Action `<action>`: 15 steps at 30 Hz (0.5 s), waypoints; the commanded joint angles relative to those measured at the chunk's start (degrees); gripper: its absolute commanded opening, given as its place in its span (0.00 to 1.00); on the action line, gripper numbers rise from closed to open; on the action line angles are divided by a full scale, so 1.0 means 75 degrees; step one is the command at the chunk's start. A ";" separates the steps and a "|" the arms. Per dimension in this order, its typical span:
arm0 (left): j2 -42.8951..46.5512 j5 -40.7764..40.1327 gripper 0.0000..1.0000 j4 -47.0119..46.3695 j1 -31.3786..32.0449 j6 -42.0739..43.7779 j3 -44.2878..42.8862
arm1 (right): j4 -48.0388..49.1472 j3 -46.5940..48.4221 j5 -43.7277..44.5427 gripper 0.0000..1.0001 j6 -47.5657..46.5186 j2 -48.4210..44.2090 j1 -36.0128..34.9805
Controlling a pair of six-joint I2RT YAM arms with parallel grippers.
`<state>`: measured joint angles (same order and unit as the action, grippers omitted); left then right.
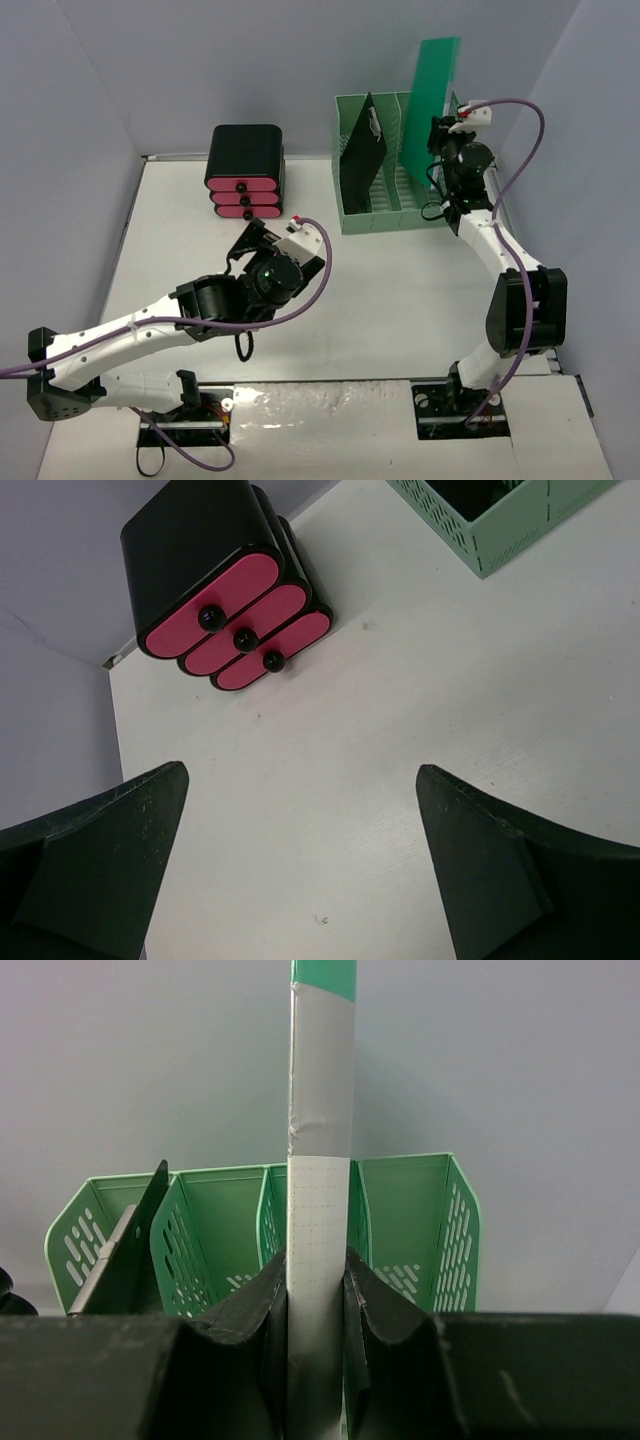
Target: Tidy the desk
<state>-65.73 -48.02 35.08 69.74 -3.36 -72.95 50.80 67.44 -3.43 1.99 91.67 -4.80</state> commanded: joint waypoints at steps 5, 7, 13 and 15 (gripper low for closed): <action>0.0177 0.0005 0.97 -0.0731 -0.0099 0.0011 0.0170 | 0.1014 -0.0513 0.0369 0.00 -0.0183 0.0050 -0.0327; 0.0187 0.0016 0.97 -0.0752 -0.0111 -0.0020 0.0269 | 0.0938 -0.0590 0.0434 0.00 -0.0183 0.0128 -0.0403; 0.0276 0.0018 0.97 -0.0797 -0.0167 -0.0090 0.0392 | 0.0871 -0.1065 0.0648 0.00 -0.0183 0.0230 -0.0544; 0.0275 0.0028 0.97 -0.0794 -0.0174 -0.0107 0.0398 | 0.0794 -0.1171 0.0724 0.00 -0.0143 0.0251 -0.0567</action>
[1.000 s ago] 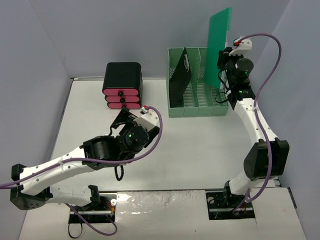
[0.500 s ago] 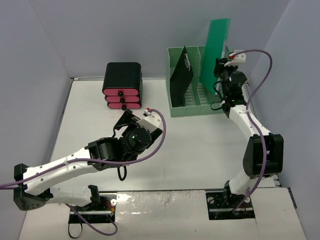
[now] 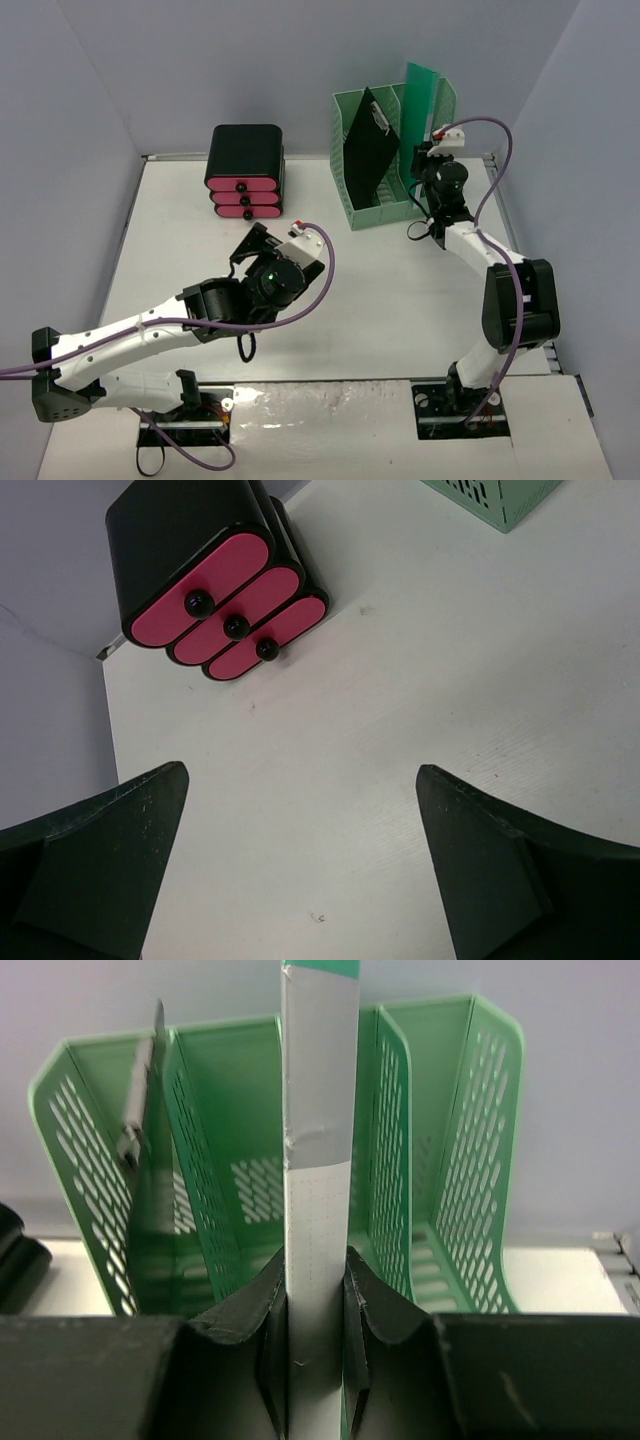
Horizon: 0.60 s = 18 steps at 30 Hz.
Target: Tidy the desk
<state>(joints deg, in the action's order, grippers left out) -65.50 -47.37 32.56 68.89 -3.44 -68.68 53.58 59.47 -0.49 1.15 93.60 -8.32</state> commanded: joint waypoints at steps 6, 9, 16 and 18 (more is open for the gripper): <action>0.0237 -0.0030 0.97 -0.0453 -0.0095 -0.0133 -0.0180 | -0.0380 -0.0093 0.0597 0.00 -0.0015 0.0126 -0.0087; 0.0228 0.0015 0.97 -0.0450 -0.0104 -0.0192 -0.0180 | -0.0993 0.0067 0.0834 0.00 -0.0071 0.0224 -0.0096; 0.0174 0.0098 0.97 -0.0479 -0.0121 -0.0278 -0.0199 | -0.2253 0.0511 0.1083 0.00 -0.0071 0.0449 -0.0157; 0.0138 0.0109 0.97 -0.0485 -0.0127 -0.0318 -0.0228 | -0.2651 0.0732 0.1133 0.00 -0.0056 0.0521 -0.0167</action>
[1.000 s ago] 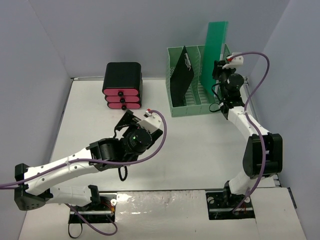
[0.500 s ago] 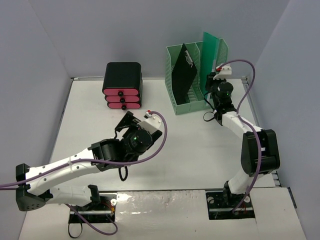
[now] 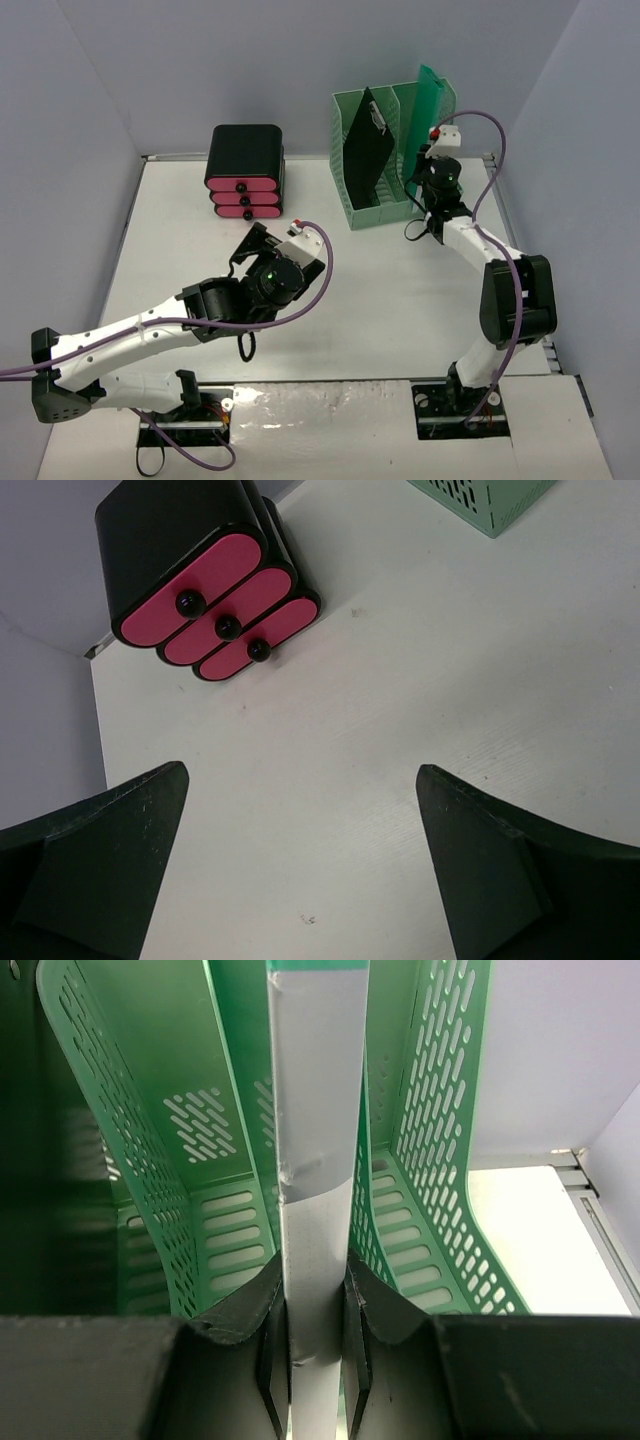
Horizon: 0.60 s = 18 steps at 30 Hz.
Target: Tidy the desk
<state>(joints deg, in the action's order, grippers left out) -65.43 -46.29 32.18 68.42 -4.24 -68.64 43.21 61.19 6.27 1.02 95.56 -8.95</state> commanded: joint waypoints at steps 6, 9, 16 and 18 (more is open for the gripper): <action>0.0138 0.0000 0.97 -0.0459 -0.0064 -0.0263 -0.0243 | -0.2698 0.1430 0.0562 0.00 0.0048 0.0788 -0.0107; 0.0146 0.0102 0.97 -0.0483 -0.0091 -0.0290 -0.0223 | -0.3222 0.1887 0.0629 0.16 0.0095 0.0966 -0.0119; 0.0211 0.0184 0.97 -0.0509 -0.0157 -0.0443 -0.0106 | -0.4061 0.2407 0.0711 0.50 0.0415 0.0888 -0.0196; 0.0283 0.0209 0.97 -0.0551 -0.0157 -0.0485 -0.0005 | -0.4255 0.2527 0.0787 0.60 0.0524 0.0745 -0.0242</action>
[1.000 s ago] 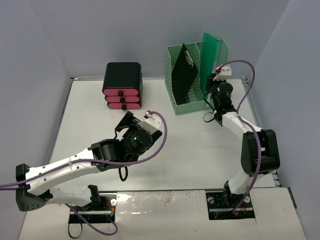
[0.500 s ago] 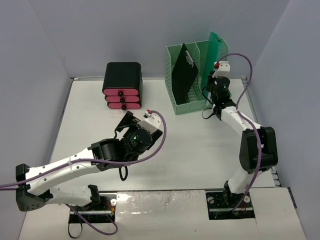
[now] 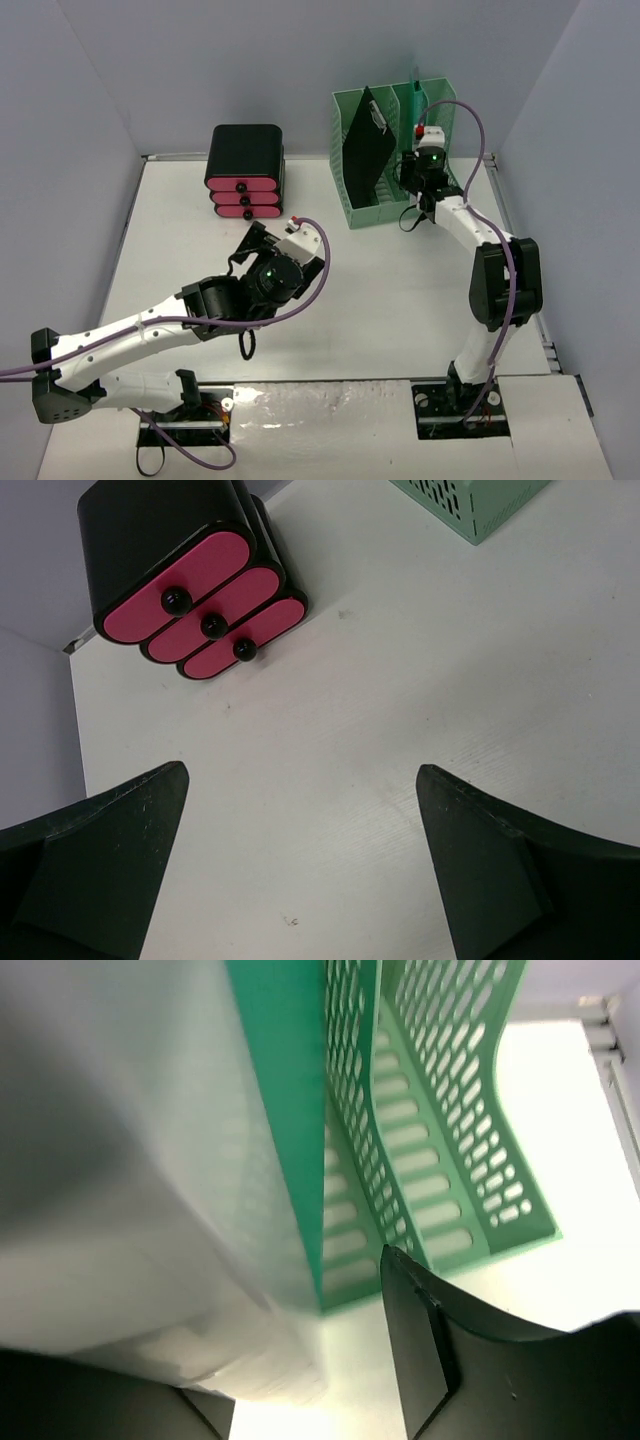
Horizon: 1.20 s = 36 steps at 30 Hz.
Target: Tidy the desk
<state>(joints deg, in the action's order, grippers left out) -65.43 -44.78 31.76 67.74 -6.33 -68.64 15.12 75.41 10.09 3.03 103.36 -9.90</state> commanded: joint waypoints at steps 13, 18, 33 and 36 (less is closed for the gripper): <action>0.0692 0.0041 0.97 -0.0473 -0.0102 -0.0303 0.0330 | -0.1375 0.0782 0.0558 0.68 0.0764 -0.1407 -0.0239; 0.0777 0.0076 0.97 -0.0438 -0.0090 -0.0248 0.0340 | -0.1980 0.0921 0.0750 0.64 0.1247 -0.1786 -0.0183; 0.1069 0.0088 0.97 -0.0356 -0.0116 -0.0129 0.0429 | -0.3457 0.1097 -0.3778 0.00 0.3927 -0.1297 0.1358; 0.1113 0.0081 0.97 -0.0338 -0.0125 -0.0159 0.0463 | -0.3445 0.1214 -0.4384 0.00 0.4059 -0.0940 0.1544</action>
<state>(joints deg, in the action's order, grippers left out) -58.46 -43.48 30.98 67.26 -7.70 -64.64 -11.00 82.28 -11.06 29.62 93.36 0.51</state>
